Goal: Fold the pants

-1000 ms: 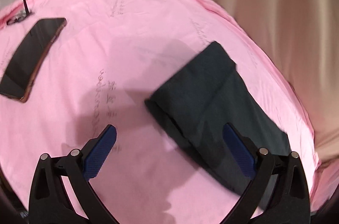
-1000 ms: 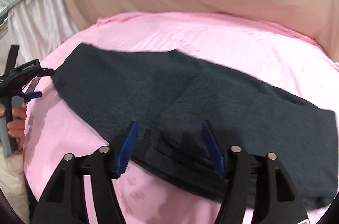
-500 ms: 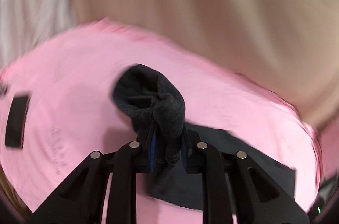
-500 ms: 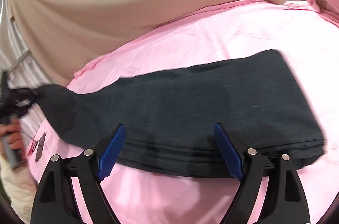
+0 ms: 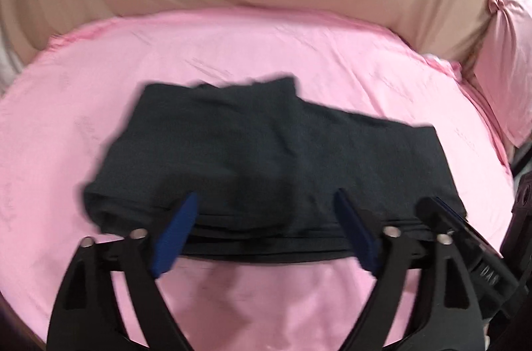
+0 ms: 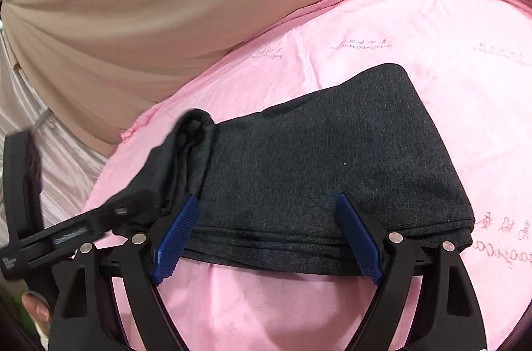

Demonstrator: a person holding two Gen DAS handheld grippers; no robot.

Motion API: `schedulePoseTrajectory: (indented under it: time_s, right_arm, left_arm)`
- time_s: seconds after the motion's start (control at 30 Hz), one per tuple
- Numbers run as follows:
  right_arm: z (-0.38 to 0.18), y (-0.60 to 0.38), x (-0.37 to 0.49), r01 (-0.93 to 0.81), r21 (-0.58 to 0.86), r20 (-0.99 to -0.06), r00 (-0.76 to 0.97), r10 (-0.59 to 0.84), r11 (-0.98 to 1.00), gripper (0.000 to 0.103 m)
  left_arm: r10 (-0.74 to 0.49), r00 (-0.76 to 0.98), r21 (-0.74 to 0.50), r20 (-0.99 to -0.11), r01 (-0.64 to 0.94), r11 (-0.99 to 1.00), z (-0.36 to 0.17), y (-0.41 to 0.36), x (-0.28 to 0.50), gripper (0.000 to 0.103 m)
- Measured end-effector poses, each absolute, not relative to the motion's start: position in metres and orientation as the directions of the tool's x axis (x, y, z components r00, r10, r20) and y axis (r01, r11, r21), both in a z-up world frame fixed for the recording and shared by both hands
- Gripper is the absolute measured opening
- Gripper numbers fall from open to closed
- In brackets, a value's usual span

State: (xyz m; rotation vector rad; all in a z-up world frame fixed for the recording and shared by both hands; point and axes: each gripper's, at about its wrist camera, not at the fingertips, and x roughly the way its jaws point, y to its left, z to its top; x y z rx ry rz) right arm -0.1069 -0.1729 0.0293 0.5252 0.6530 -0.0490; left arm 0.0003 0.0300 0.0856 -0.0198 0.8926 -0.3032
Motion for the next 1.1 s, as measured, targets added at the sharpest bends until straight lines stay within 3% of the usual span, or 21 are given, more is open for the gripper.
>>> schedulePoseTrajectory:
  time_s: [0.17, 0.3, 0.47, 0.57, 0.6, 0.63, 0.7, 0.87, 1.0, 1.1]
  right_arm:
    - [0.037, -0.155, -0.090, 0.143, 0.455, -0.603, 0.776, 0.186, 0.879, 0.083]
    - [0.041, -0.134, -0.052, 0.070, 0.535, -0.604, 0.729, 0.323, 0.842, 0.085]
    - [0.022, -0.104, -0.008, 0.104, 0.480, -0.706, 0.635, 0.314, 0.871, 0.085]
    - [0.018, -0.088, -0.003, 0.097, 0.438, -0.710, 0.647, 0.278, 0.894, 0.086]
    - [0.018, -0.082, -0.002, 0.064, 0.440, -0.703, 0.646, 0.299, 0.896, 0.071]
    - [0.018, -0.074, 0.001, 0.034, 0.443, -0.707, 0.627, 0.326, 0.896, 0.034]
    - [0.023, -0.065, 0.009, 0.022, 0.433, -0.720, 0.610, 0.332, 0.901, 0.019]
    - [0.097, -0.070, -0.010, -0.104, 0.441, -0.622, 0.680, 0.387, 0.891, 0.016]
    - [0.144, -0.116, -0.052, -0.052, 0.318, -0.592, 0.769, 0.242, 0.946, 0.016]
    - [0.123, -0.173, -0.082, 0.128, 0.241, -0.667, 0.742, 0.068, 0.962, 0.017]
  left_arm:
    - [-0.067, 0.751, -0.024, -0.657, 0.068, 0.997, 0.115, 0.098, -0.012, 0.096]
    - [0.064, 0.726, 0.046, -0.685, -0.045, 0.998, 0.096, 0.133, -0.001, 0.096]
    - [0.062, 0.678, 0.029, -0.733, -0.059, 0.998, 0.070, 0.151, -0.001, 0.096]
    - [0.060, 0.671, 0.026, -0.739, -0.060, 0.998, 0.064, 0.167, -0.007, 0.096]
    - [0.057, 0.667, 0.021, -0.743, -0.061, 0.998, 0.061, 0.172, -0.009, 0.096]
    - [0.056, 0.663, 0.017, -0.746, -0.065, 0.998, 0.058, 0.174, -0.008, 0.096]
    - [0.053, 0.656, 0.006, -0.753, -0.074, 0.997, 0.052, 0.178, -0.009, 0.096]
    - [0.002, 0.666, -0.055, -0.746, -0.064, 0.996, 0.065, 0.183, -0.014, 0.096]
    - [-0.058, 0.682, -0.100, -0.729, -0.023, 0.995, 0.077, 0.179, -0.021, 0.098]
    - [-0.131, 0.659, -0.150, -0.741, 0.027, 0.988, 0.075, 0.166, -0.019, 0.098]
